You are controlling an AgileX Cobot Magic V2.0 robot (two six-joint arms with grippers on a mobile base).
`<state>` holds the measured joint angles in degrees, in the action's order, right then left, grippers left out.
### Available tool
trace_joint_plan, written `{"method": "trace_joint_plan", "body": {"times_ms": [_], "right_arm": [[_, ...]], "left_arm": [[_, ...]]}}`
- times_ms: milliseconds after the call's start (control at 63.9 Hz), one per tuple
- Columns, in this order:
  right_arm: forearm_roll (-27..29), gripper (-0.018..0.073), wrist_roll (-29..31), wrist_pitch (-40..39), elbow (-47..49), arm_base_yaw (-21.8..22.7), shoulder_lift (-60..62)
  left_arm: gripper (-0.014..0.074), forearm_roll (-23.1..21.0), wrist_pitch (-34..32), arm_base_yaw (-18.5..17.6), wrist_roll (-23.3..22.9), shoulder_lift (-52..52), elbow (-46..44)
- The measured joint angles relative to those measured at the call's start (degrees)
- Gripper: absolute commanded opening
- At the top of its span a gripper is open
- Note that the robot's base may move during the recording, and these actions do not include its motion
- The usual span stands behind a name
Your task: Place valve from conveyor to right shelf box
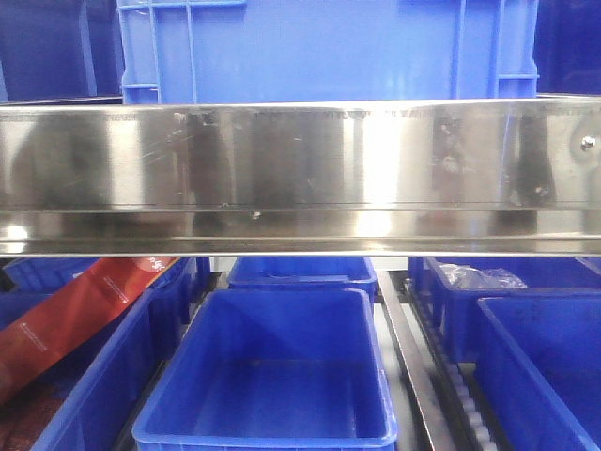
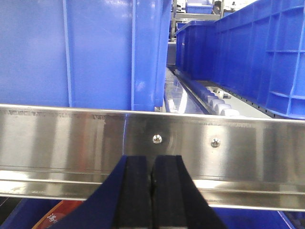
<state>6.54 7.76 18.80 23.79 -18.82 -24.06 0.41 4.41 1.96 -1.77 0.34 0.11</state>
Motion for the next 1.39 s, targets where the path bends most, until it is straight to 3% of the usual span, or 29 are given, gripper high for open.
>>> {"method": "trace_joint_plan", "body": {"times_ms": [688, 782, 1111, 1392], "right_arm": [[0.72, -0.0154, -0.11, -0.41, 0.00, 0.58, 0.36], [0.72, -0.0154, -0.11, -1.17, -0.14, 3.13, 1.88], [0.60, -0.0154, -2.06, -5.74, -10.56, 18.78, 14.39], [0.22, -0.0154, -2.39, -7.12, -19.93, 20.64, 23.54]], "left_arm": [[-0.0111, 0.00, 0.00, 0.00, 0.09, 0.00, 0.00], [-0.0111, 0.00, 0.00, 0.00, 0.09, 0.00, 0.00], [-0.0111, 0.00, 0.00, 0.00, 0.09, 0.00, 0.00], [-0.0111, 0.00, 0.00, 0.00, 0.09, 0.00, 0.00]]}}
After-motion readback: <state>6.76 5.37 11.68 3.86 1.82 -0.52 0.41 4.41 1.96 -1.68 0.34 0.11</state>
